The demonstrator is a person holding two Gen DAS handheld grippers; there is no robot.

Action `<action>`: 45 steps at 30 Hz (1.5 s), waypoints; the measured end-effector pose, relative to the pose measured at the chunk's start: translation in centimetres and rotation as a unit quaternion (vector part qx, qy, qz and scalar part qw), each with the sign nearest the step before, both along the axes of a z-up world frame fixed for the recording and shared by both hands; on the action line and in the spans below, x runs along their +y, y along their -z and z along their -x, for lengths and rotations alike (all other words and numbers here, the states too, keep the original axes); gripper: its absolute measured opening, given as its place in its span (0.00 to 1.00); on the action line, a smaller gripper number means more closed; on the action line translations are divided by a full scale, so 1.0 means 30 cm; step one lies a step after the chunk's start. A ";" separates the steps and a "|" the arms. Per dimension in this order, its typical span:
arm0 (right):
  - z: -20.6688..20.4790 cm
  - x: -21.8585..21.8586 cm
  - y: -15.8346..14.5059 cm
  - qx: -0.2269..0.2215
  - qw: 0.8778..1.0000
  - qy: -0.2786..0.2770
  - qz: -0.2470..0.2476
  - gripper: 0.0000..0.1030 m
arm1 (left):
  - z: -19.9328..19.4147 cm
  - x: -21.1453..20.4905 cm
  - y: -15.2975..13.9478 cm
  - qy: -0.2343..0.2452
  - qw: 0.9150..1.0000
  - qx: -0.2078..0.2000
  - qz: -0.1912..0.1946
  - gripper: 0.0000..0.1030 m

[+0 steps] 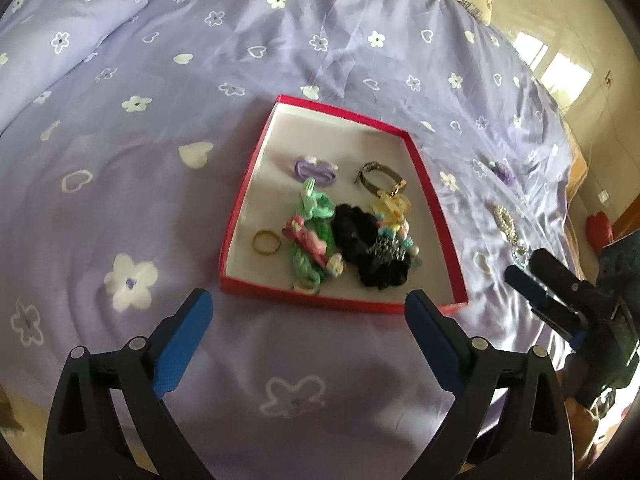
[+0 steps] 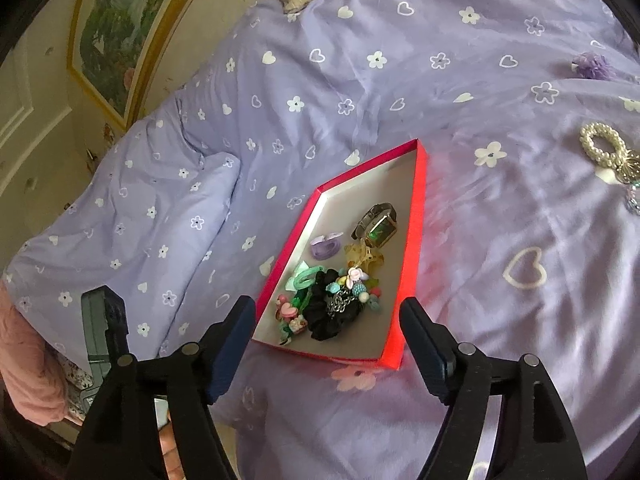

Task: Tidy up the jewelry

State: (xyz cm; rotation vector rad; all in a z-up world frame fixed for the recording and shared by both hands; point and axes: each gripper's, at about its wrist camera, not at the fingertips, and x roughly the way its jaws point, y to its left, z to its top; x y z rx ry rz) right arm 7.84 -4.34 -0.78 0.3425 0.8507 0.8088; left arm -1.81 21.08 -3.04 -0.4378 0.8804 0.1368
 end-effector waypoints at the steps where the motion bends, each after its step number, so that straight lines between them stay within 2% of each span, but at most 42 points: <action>1: 0.011 0.000 -0.002 -0.006 1.000 0.001 0.003 0.77 | 0.010 -0.003 0.000 -0.001 1.000 0.001 -0.007 0.94; 6: 0.069 0.011 -0.029 -0.047 0.998 -0.001 0.035 0.83 | 0.057 -0.031 -0.023 -0.004 0.998 -0.004 -0.057 0.94; 10: 0.117 0.026 -0.072 -0.089 0.994 -0.006 0.068 0.86 | 0.094 -0.061 -0.077 -0.009 0.994 -0.021 -0.111 0.94; 14: 0.179 0.041 -0.163 -0.160 0.982 -0.006 0.102 0.97 | 0.128 -0.078 -0.151 -0.016 0.987 -0.048 -0.149 0.99; 18: 0.239 0.050 -0.229 -0.228 0.965 0.001 0.126 1.00 | 0.157 -0.089 -0.205 -0.031 0.980 -0.076 -0.179 1.00; 20: 0.234 0.062 -0.214 -0.225 0.965 -0.002 0.136 1.00 | 0.155 -0.091 -0.195 -0.035 0.978 -0.076 -0.193 1.00; 24: 0.206 0.066 -0.141 -0.190 0.972 -0.005 0.136 1.00 | 0.131 -0.088 -0.133 -0.029 0.983 -0.052 -0.175 1.00; 32: 0.191 0.071 0.000 -0.166 0.974 0.009 0.153 1.00 | 0.120 -0.097 -0.029 -0.045 0.983 -0.028 -0.178 1.00; 45: 0.190 0.077 0.050 -0.152 0.975 0.003 0.162 1.00 | 0.116 -0.111 0.014 -0.043 0.982 -0.017 -0.185 1.00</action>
